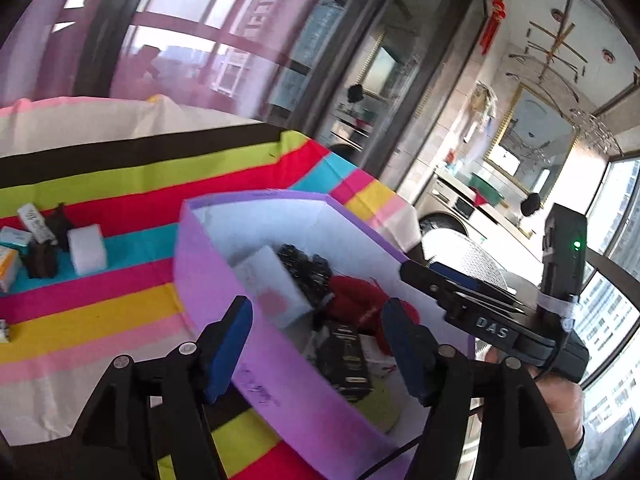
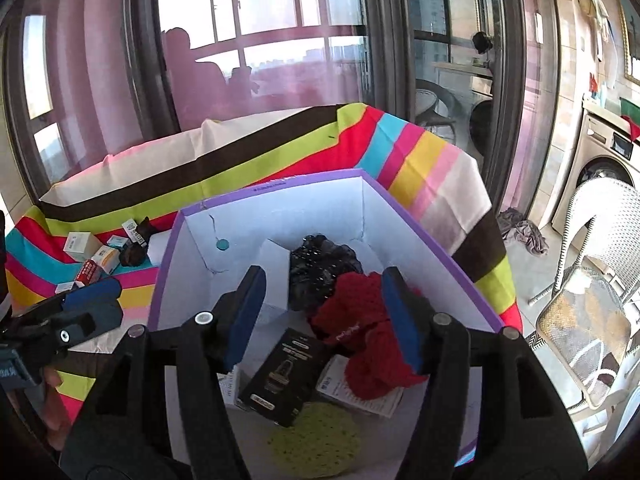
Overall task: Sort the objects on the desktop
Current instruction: 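Withdraw both grippers from the box back over the pile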
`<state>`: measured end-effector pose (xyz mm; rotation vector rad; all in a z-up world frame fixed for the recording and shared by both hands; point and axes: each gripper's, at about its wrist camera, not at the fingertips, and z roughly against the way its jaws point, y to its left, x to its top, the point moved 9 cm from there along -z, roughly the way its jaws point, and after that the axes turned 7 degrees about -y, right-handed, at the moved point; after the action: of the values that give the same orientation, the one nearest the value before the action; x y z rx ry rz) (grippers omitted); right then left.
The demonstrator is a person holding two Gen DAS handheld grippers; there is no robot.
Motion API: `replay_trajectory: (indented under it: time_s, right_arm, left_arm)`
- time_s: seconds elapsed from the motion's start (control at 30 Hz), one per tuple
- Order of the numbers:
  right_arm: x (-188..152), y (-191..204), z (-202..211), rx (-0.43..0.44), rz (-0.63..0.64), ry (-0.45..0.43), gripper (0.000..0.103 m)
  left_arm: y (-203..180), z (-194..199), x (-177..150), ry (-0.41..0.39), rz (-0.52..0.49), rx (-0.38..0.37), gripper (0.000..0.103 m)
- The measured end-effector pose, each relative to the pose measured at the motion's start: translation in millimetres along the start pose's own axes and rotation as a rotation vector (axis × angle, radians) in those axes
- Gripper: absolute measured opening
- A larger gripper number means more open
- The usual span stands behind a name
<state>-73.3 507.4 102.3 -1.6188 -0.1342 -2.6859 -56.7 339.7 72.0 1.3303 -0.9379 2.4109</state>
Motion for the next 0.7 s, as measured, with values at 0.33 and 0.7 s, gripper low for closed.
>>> replay_trajectory:
  time_s: [0.33,0.7]
  right_arm:
    - [13.2,61.0,-0.1,0.106,0.053,-0.032,0.078]
    - [22.0,143.7,5.1,0.243,0.125,-0.073,0.085]
  left_arm:
    - [93.4,47.7,10.2,-0.108,0.036,0.222,0.075]
    - [216.4,114.8,-3.3,-0.177,0.094,0.545,0.081]
